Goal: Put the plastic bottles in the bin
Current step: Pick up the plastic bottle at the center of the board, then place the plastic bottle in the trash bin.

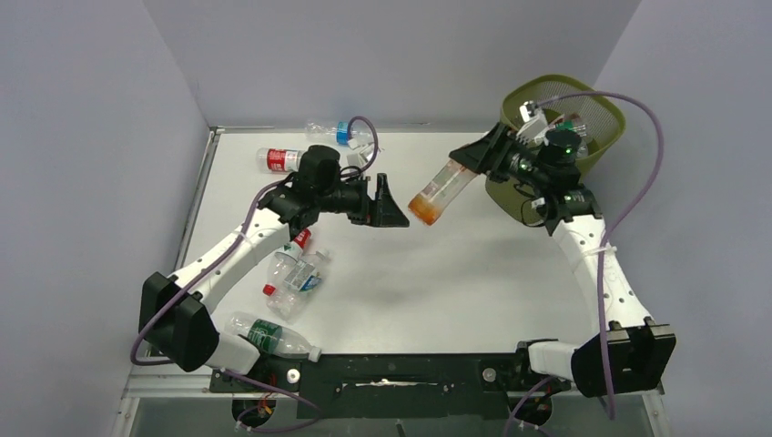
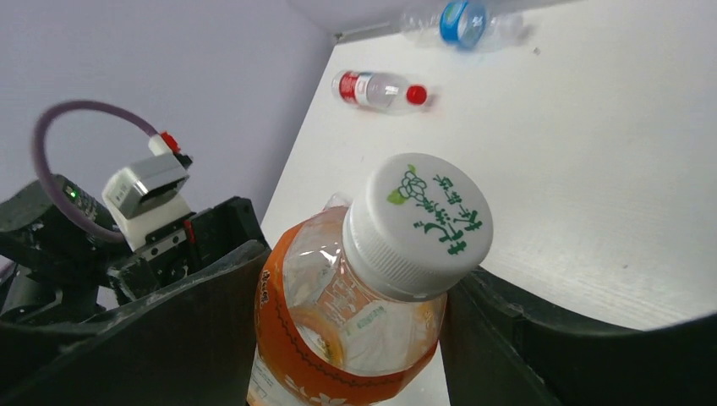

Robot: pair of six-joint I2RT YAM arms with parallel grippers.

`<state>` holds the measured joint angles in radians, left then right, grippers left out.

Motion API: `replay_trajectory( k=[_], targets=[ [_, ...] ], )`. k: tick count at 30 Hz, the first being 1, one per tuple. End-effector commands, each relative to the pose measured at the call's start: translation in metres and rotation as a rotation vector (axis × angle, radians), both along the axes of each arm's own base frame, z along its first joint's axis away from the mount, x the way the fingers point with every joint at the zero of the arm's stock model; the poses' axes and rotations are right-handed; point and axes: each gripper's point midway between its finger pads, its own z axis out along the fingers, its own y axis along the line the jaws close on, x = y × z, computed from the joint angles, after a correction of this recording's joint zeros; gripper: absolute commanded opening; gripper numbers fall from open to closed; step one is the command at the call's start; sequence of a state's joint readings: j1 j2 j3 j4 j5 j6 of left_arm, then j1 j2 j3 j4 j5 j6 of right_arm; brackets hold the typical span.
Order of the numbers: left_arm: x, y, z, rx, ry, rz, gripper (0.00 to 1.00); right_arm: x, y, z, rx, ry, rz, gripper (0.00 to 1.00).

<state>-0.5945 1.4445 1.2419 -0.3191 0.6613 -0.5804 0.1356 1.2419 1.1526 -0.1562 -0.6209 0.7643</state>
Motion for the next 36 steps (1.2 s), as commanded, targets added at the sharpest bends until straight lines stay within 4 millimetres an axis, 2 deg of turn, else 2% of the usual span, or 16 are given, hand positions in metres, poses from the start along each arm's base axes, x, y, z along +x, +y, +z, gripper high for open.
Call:
replay_trajectory(
  k=[1, 10, 15, 19, 25, 32, 34, 36],
  targets=[
    [0.017, 0.021, 0.033, -0.011, -0.115, 0.074, 0.84, 0.013, -0.038, 0.066, -0.057, -0.168, -0.063, 0.56],
    [0.024, 0.053, 0.019, 0.005, -0.111, 0.148, 0.85, 0.045, -0.15, 0.142, -0.136, -0.293, -0.337, 0.57],
    [0.027, 0.061, 0.01, 0.008, -0.093, 0.139, 0.85, 0.063, -0.198, 0.179, -0.127, -0.406, -0.494, 0.57],
    [0.027, 0.065, 0.009, 0.014, -0.094, 0.129, 0.85, 0.078, -0.226, 0.194, -0.146, -0.479, -0.624, 0.58],
    [0.023, 0.071, 0.005, 0.019, -0.084, 0.125, 0.85, 0.1, -0.26, 0.194, -0.2, -0.519, -0.774, 0.58],
    [0.02, 0.075, 0.004, 0.025, -0.074, 0.119, 0.85, 0.124, -0.285, 0.176, -0.269, -0.497, -0.855, 0.62],
    [0.02, 0.076, 0.005, 0.026, -0.074, 0.118, 0.85, 0.135, -0.284, 0.167, -0.288, -0.479, -0.832, 0.69],
    [0.02, 0.077, 0.005, 0.029, -0.072, 0.119, 0.85, 0.147, -0.279, 0.155, -0.311, -0.44, -0.795, 0.82]
  ],
)
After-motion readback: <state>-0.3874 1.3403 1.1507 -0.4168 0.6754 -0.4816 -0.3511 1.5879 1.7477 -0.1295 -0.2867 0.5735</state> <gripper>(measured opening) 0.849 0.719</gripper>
